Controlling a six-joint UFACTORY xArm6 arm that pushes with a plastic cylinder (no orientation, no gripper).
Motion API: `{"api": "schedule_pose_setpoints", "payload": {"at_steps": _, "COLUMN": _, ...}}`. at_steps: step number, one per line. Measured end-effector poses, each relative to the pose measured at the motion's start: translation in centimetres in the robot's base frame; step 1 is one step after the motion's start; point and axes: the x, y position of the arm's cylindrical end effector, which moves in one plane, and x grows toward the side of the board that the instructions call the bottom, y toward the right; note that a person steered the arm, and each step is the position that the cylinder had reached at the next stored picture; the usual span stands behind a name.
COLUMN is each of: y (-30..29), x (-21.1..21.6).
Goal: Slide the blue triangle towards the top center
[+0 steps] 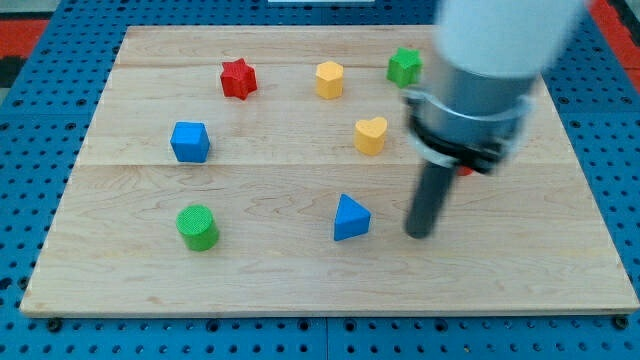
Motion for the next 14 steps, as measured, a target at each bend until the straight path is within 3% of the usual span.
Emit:
{"api": "schedule_pose_setpoints", "payload": {"at_steps": 1, "y": -5.2, "x": -2.1}}
{"api": "schedule_pose_setpoints", "payload": {"at_steps": 2, "y": -0.2, "x": -2.5}}
{"api": "schedule_pose_setpoints", "payload": {"at_steps": 3, "y": 1.3, "x": 1.5}}
{"api": "schedule_pose_setpoints", "payload": {"at_steps": 4, "y": -5.2, "x": 2.2}}
{"api": "schedule_pose_setpoints", "payload": {"at_steps": 6, "y": -18.2, "x": -8.4}}
{"api": "schedule_pose_setpoints", "payload": {"at_steps": 7, "y": -19.4, "x": -11.1}}
{"api": "schedule_pose_setpoints", "payload": {"at_steps": 8, "y": -17.7, "x": -14.0}}
{"api": "schedule_pose_setpoints", "payload": {"at_steps": 10, "y": -18.8, "x": -15.0}}
{"api": "schedule_pose_setpoints", "payload": {"at_steps": 12, "y": -12.0, "x": -16.1}}
{"api": "schedule_pose_setpoints", "payload": {"at_steps": 14, "y": -26.0, "x": -18.6}}
